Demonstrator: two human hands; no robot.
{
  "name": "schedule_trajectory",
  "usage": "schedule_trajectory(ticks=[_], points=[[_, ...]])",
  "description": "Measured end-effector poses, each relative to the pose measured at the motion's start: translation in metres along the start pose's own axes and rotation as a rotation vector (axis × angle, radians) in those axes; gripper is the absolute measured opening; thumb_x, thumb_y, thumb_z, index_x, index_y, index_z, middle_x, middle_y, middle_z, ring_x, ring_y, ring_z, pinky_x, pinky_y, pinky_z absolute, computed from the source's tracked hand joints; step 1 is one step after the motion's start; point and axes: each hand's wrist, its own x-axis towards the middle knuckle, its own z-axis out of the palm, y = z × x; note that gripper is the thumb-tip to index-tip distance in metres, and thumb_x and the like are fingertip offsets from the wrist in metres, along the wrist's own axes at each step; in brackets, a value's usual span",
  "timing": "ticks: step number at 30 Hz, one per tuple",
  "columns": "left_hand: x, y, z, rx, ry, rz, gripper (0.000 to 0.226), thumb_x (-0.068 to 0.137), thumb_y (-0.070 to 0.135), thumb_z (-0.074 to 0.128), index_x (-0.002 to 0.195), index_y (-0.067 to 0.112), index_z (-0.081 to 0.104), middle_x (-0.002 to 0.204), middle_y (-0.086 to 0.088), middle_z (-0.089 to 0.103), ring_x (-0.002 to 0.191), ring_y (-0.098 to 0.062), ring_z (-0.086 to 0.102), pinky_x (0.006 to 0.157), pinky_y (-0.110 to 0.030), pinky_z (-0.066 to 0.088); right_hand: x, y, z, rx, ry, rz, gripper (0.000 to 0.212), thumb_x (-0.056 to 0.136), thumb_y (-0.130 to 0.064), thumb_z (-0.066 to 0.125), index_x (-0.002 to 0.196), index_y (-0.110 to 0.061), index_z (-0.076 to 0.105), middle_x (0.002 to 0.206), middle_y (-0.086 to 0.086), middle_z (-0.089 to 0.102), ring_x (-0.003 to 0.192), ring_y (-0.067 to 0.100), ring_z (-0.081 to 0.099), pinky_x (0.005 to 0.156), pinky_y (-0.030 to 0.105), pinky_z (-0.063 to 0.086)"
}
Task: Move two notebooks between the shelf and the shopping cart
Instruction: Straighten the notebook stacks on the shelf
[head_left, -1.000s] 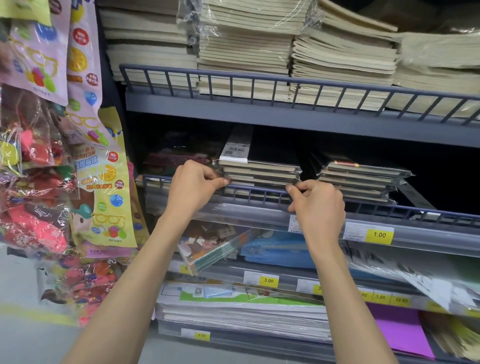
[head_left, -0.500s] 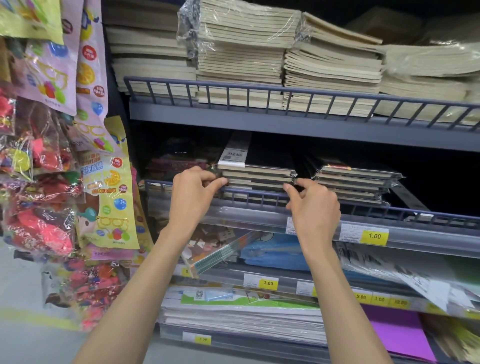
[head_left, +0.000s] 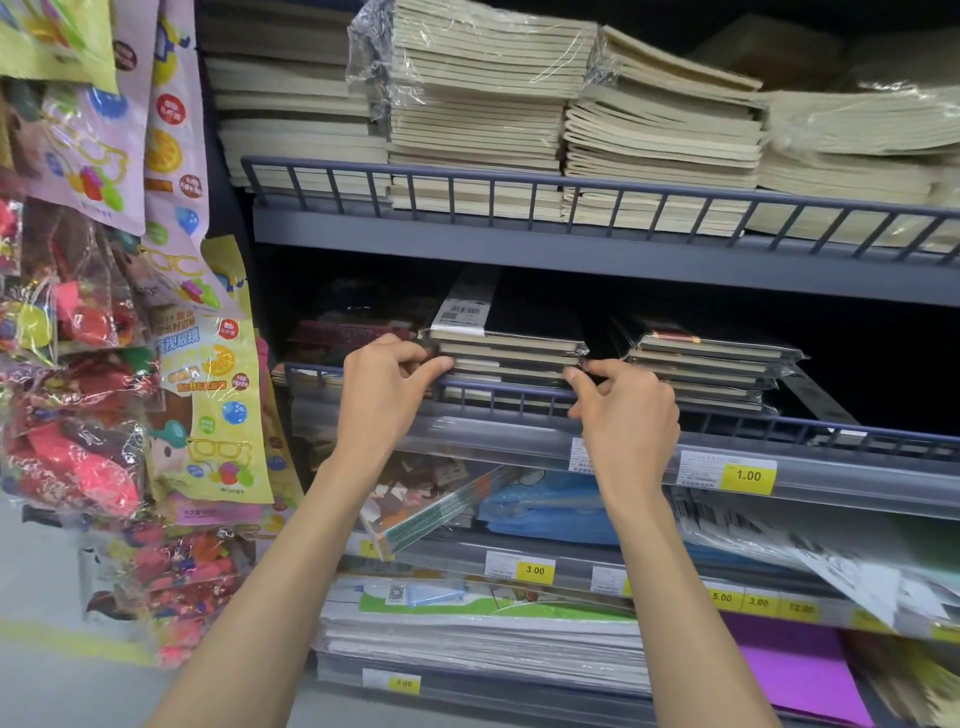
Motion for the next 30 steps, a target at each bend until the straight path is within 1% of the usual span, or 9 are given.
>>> schedule_trajectory(ticks=[5, 10, 12, 16, 19, 24, 27, 28, 30], points=[[0.004, 0.002, 0.000, 0.000, -0.023, 0.000, 0.019, 0.083, 0.025, 0.080, 0.082, 0.006, 0.079, 0.069, 0.003, 0.060, 0.059, -0.003, 0.052, 0.059, -0.004, 0.036, 0.000, 0.001, -0.003, 0.000, -0.016, -0.013, 0.031, 0.093, -0.042, 0.066, 0.113, -0.020, 0.075, 0.065, -0.004, 0.073, 0.079, 0.017, 0.071, 0.070, 0.030, 0.051], [0.000, -0.001, -0.002, -0.019, 0.035, 0.031, 0.023, 0.082, 0.033, 0.079, 0.078, 0.011, 0.077, 0.068, 0.001, 0.061, 0.059, -0.014, 0.058, 0.059, -0.013, 0.041, -0.002, -0.005, -0.006, 0.035, 0.043, -0.058, 0.046, 0.092, -0.050, 0.064, 0.127, -0.021, 0.068, 0.066, -0.007, 0.072, 0.079, 0.013, 0.071, 0.077, 0.031, 0.054], [-0.003, 0.001, -0.005, -0.068, 0.076, 0.037, 0.022, 0.083, 0.034, 0.078, 0.083, 0.012, 0.078, 0.071, 0.000, 0.064, 0.057, -0.015, 0.062, 0.059, -0.020, 0.048, -0.002, -0.008, -0.008, 0.063, 0.067, -0.083, 0.044, 0.093, -0.050, 0.063, 0.124, -0.020, 0.070, 0.062, -0.009, 0.070, 0.069, 0.009, 0.069, 0.073, 0.032, 0.057], [-0.005, 0.003, -0.009, -0.108, 0.095, 0.054, 0.022, 0.091, 0.030, 0.069, 0.093, 0.010, 0.079, 0.077, 0.000, 0.068, 0.054, -0.005, 0.061, 0.059, -0.013, 0.047, -0.002, -0.011, -0.010, 0.108, 0.078, -0.089, 0.032, 0.095, -0.044, 0.063, 0.111, -0.020, 0.076, 0.056, -0.010, 0.067, 0.056, 0.009, 0.065, 0.065, 0.038, 0.059], [-0.002, 0.004, -0.009, -0.094, 0.099, 0.057, 0.023, 0.093, 0.028, 0.068, 0.093, 0.009, 0.080, 0.073, 0.003, 0.067, 0.055, -0.003, 0.060, 0.062, -0.018, 0.048, 0.000, -0.012, -0.008, 0.104, 0.076, -0.080, 0.027, 0.097, -0.041, 0.062, 0.103, -0.020, 0.077, 0.055, -0.010, 0.066, 0.052, 0.009, 0.063, 0.063, 0.036, 0.058], [0.002, 0.008, -0.006, -0.052, 0.095, 0.085, 0.020, 0.092, 0.028, 0.069, 0.091, 0.011, 0.080, 0.069, 0.012, 0.058, 0.059, 0.005, 0.054, 0.066, -0.006, 0.037, 0.004, -0.013, -0.004, 0.062, 0.070, -0.046, 0.027, 0.099, -0.038, 0.059, 0.095, -0.018, 0.077, 0.055, -0.006, 0.066, 0.052, 0.012, 0.064, 0.063, 0.032, 0.057], [0.001, 0.007, -0.003, -0.045, 0.101, 0.068, 0.022, 0.091, 0.030, 0.070, 0.090, 0.011, 0.081, 0.068, 0.011, 0.059, 0.060, 0.004, 0.055, 0.065, -0.004, 0.038, 0.005, -0.012, -0.002, 0.040, 0.068, -0.028, 0.031, 0.099, -0.040, 0.057, 0.088, -0.017, 0.076, 0.054, -0.005, 0.065, 0.052, 0.013, 0.063, 0.062, 0.031, 0.056], [0.000, 0.005, -0.002, -0.058, 0.100, 0.062, 0.022, 0.091, 0.030, 0.071, 0.091, 0.011, 0.081, 0.070, 0.010, 0.061, 0.060, 0.003, 0.057, 0.067, -0.007, 0.042, 0.004, -0.012, -0.002, 0.045, 0.068, -0.032, 0.031, 0.099, -0.040, 0.058, 0.088, -0.018, 0.076, 0.053, -0.006, 0.065, 0.051, 0.012, 0.063, 0.061, 0.031, 0.056], [-0.003, 0.002, -0.001, -0.109, 0.091, 0.042, 0.019, 0.090, 0.029, 0.073, 0.092, 0.012, 0.081, 0.075, 0.007, 0.066, 0.061, -0.004, 0.063, 0.067, -0.024, 0.056, 0.002, -0.011, -0.003, 0.074, 0.059, -0.031, 0.028, 0.098, -0.040, 0.060, 0.091, -0.018, 0.076, 0.053, -0.007, 0.065, 0.051, 0.010, 0.063, 0.063, 0.031, 0.057]])
